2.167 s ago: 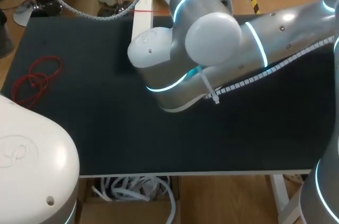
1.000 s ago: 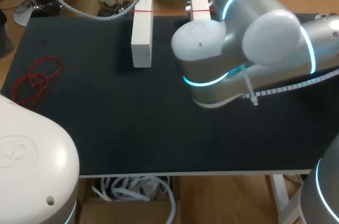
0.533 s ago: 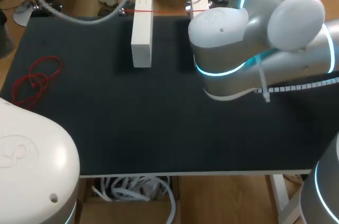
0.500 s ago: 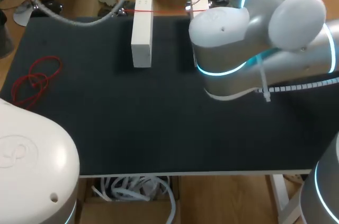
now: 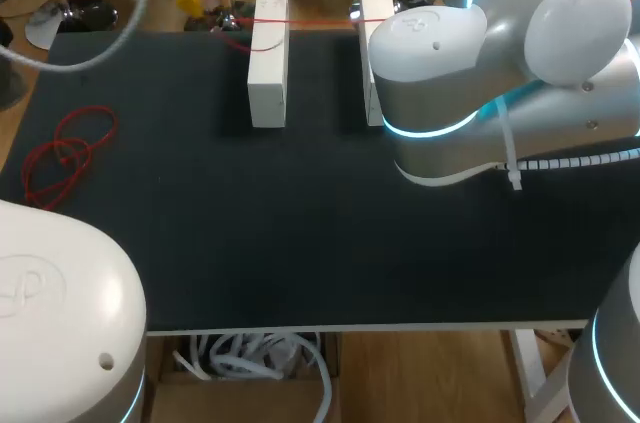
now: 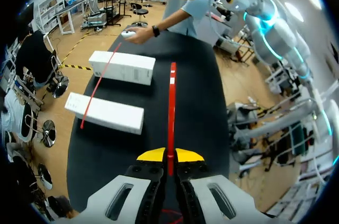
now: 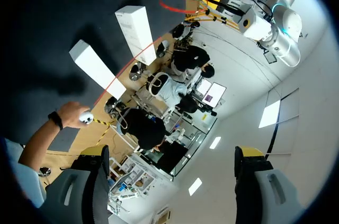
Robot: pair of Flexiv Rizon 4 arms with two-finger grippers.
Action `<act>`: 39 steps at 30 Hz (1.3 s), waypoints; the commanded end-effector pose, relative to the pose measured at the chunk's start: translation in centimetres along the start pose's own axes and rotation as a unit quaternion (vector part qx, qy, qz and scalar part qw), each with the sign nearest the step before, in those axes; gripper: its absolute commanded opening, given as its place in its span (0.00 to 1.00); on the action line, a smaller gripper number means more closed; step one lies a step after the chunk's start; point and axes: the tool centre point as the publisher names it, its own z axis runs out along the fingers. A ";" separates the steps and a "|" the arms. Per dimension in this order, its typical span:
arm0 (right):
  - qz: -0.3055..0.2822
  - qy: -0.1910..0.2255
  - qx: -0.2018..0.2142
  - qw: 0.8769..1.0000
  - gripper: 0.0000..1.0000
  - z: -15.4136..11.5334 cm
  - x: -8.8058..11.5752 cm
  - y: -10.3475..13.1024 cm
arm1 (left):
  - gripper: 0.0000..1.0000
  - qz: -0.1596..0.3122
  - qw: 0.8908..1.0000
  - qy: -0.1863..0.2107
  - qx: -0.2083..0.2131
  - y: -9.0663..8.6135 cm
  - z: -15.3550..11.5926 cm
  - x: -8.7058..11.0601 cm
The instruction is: Grab the tape and strap the tape.
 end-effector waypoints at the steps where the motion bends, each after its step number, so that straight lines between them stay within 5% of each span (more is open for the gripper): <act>1: -0.002 0.004 -0.010 1.000 1.00 -0.2 -0.2 -0.4 | 0.00 0.009 1.000 -0.003 0.003 3.0 -1.4 0.6; 17: -0.002 0.004 -0.010 1.000 1.00 -0.2 -0.2 -0.4 | 0.00 0.011 1.000 0.002 0.004 3.3 -1.5 0.6; 21: -0.002 0.004 -0.010 1.000 1.00 -0.2 -0.2 -0.4 | 0.00 -0.005 1.000 0.005 0.017 2.5 0.5 0.8; 34: -0.002 0.004 -0.010 1.000 1.00 -0.2 -0.2 -0.4 | 0.00 -0.043 0.992 0.074 -0.097 14.3 -2.8 1.8; 39: -0.002 0.004 -0.010 1.000 1.00 -0.2 -0.2 -0.4 | 0.00 -0.028 0.992 0.064 -0.105 16.6 -2.5 0.4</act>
